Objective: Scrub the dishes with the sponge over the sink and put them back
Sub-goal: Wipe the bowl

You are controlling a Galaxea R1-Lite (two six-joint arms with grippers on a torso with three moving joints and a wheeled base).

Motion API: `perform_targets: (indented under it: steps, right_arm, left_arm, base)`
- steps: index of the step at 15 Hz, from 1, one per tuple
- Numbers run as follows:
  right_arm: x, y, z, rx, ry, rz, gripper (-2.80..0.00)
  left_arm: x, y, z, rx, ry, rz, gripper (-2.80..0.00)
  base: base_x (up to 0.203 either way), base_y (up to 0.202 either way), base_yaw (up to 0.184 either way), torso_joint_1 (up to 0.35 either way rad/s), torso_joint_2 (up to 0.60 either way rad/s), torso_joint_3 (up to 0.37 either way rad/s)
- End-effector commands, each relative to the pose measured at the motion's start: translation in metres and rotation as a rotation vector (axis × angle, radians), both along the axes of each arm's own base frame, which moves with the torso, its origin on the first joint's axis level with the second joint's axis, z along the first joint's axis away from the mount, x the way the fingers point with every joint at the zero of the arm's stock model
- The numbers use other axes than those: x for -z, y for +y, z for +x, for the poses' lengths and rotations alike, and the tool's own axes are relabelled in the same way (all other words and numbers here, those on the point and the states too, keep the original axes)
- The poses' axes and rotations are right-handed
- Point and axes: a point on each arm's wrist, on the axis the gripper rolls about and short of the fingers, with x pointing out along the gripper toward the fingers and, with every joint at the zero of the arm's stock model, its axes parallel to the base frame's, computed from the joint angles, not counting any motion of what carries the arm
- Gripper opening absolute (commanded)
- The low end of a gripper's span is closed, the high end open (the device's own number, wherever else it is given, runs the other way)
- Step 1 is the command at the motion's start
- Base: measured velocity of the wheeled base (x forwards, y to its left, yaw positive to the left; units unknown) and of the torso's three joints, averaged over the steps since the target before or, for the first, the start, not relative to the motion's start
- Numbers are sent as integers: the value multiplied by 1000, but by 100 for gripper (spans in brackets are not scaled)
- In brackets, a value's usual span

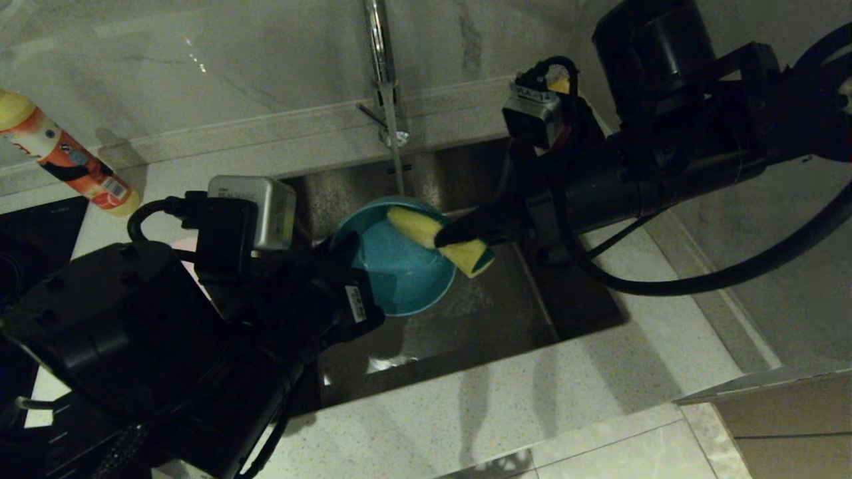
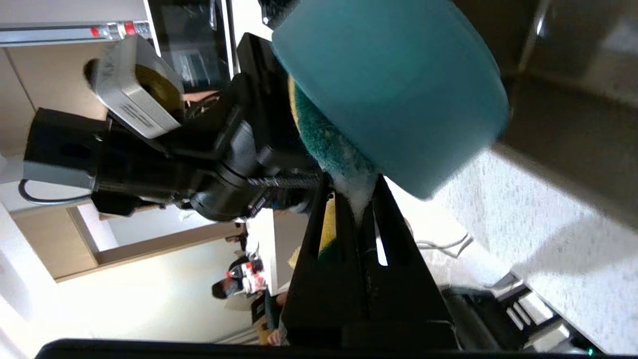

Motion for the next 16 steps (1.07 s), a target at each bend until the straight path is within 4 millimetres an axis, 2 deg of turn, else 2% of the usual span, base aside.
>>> perform_targets:
  steps: [1,4,7,11,14,16]
  right_arm:
    - [2,6,0,-14,1,2,-280]
    - [7,18,-4,-49,12,-5,-280]
    - [7,20,-10,-64,23,-14,-280]
    - [-5,5,-27,-64,35,-26,-280]
    - [-19,-11,-45,-63,9,-6,-280]
    - [-30,-25,-59,-57,-15,13,-280]
  left_arm:
    - [1,0,0,0,0,1,-280]
    - [0,0,0,0,-4,-4,-280]
    - [-5,1,2,-11,-15,-18,-280]
    - [-15,10,8,-52,-40,-44,-280]
    - [-17,20,17,-103,-44,-47,-280]
    - [-23,27,15,-119,-58,-63,-280]
  base:
    - [0,0,0,0,0,0]
    - [0,0,0,0,0,0]
    - [0,0,0,0,0,0]
    - [0,0,0,0,0,0]
    - [0,0,0,0,0,0]
    - [0,0,0,0,0,0]
